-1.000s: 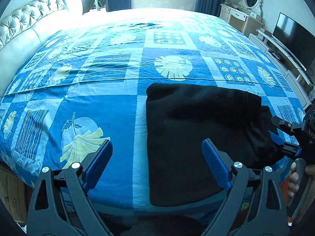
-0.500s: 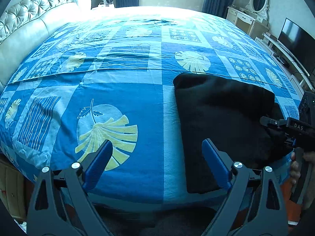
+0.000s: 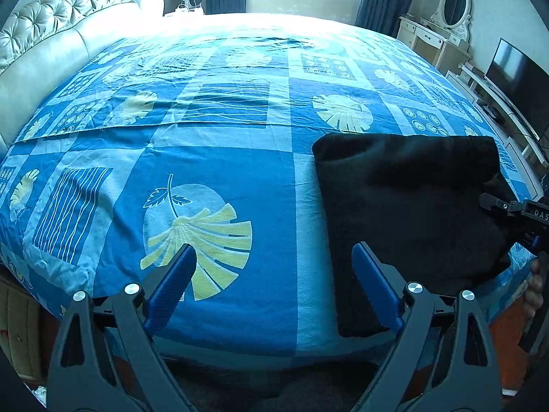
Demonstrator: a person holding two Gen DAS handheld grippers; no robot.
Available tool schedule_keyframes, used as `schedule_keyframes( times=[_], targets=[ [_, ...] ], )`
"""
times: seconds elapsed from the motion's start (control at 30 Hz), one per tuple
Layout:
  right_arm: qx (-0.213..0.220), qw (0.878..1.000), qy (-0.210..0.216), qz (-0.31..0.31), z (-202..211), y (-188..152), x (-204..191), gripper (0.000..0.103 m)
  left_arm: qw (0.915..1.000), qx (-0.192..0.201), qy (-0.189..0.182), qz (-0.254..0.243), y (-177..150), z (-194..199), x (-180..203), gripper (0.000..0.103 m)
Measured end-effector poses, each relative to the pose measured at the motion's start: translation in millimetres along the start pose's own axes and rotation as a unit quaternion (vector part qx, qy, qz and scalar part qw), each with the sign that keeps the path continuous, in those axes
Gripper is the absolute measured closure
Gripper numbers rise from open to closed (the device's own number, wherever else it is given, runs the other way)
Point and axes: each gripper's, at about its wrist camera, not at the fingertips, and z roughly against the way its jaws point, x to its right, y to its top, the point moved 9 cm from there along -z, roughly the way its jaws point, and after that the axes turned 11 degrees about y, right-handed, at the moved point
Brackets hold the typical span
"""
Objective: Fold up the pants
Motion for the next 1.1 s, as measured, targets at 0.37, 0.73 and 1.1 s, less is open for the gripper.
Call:
schedule_keyframes(
  times=[0.37,0.73,1.1],
  targets=[
    [0.041,0.998,-0.051,-0.017,65.7,13.8,53.6,0.091,0.9999,-0.010,-0.007,-0.002,-5.0,-5.3,12.0,0.011],
    [0.039,0.995,-0.018,-0.093,44.4,-16.4,109.2,0.091,0.9994,-0.025,-0.017,-0.018,-13.8,-13.9,42.8,0.011],
    [0.046,0.993,0.014,-0.112,46.4,-20.3,110.2,0.091,0.9991,-0.030,-0.020,-0.023,-15.9,-15.8,56.4,0.011]
  ],
)
